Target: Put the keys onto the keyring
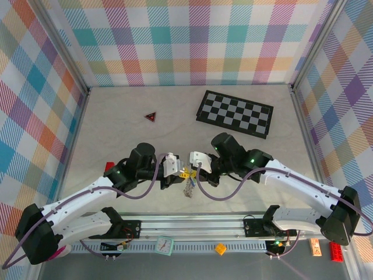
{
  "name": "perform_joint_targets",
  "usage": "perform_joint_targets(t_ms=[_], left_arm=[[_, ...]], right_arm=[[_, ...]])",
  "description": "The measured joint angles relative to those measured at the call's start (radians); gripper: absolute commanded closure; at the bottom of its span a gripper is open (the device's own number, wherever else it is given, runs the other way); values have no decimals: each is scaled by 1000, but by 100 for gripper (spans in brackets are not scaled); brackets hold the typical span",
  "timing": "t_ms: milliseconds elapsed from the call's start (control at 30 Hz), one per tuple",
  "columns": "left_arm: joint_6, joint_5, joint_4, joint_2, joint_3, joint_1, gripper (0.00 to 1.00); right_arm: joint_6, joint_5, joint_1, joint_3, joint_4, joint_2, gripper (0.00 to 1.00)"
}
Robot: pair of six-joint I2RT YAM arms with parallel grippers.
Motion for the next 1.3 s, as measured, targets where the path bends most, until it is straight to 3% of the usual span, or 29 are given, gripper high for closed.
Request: perform_joint_targets(t_ms=[133,333,400,567,700,833,1300], left_arm=[[-2,0,0,0,0,0,82],[-2,9,-8,0,0,0,100],[1,12,-11,0,1,0,100],[1,11,-9,-1,2,-1,100],[-11,11,2,-4,2,-1,100],[-39,11,43,-18,-14,-1,100],[-112,14,155,-37,-72,-1,100]], right_arm=[[-4,0,10,19,-23,14,100],[-6,11,10,35,-35,31,100],[-7,15,10,35,-36,31,100],[9,28,11,19,-13,14,78],[39,52,11,-70,60,-86,72],[84,65,11,-161,129,-163,70],[152,119,10,-341,331,-183,69]])
